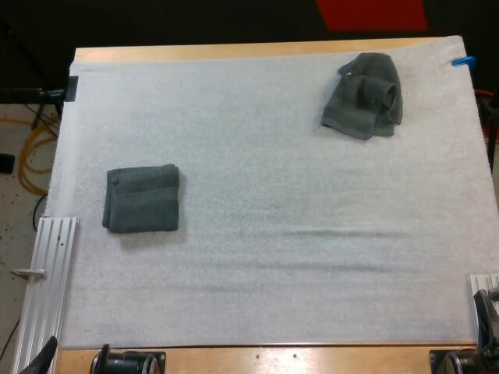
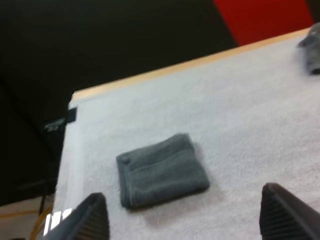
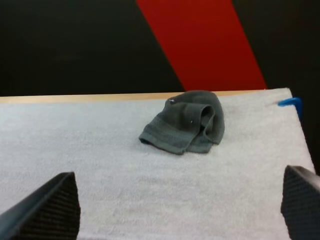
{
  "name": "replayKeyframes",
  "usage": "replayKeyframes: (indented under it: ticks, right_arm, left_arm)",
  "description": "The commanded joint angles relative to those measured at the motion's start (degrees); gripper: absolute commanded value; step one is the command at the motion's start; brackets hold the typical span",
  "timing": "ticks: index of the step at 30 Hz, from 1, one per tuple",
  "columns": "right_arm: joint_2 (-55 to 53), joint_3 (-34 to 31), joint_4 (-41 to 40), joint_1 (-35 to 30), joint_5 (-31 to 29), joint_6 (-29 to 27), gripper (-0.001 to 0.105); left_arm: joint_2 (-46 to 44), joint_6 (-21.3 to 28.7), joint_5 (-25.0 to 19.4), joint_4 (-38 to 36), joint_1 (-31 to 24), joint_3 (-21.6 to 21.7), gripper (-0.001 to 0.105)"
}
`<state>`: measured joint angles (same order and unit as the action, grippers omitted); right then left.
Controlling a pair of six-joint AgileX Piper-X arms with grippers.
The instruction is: Pick towel from pile fold and stack
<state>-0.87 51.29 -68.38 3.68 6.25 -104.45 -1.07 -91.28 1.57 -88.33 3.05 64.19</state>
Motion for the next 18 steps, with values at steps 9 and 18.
replayKeyframes:
  ticks: [9, 18]
  right_arm:
    - [-2.2, -9.2, 8.5, -0.2, 0.4, -3.4, 0.079]
    - [-2.2, -17.5, 10.9, -0.2, 0.4, -3.4, 0.079]
  left_arm:
    - [-7.8, 0.1, 0.9, 14.9, -0.1, -15.4, 0.061]
    - [-7.7, -0.2, 3.3, 26.4, -0.1, -27.4, 0.061]
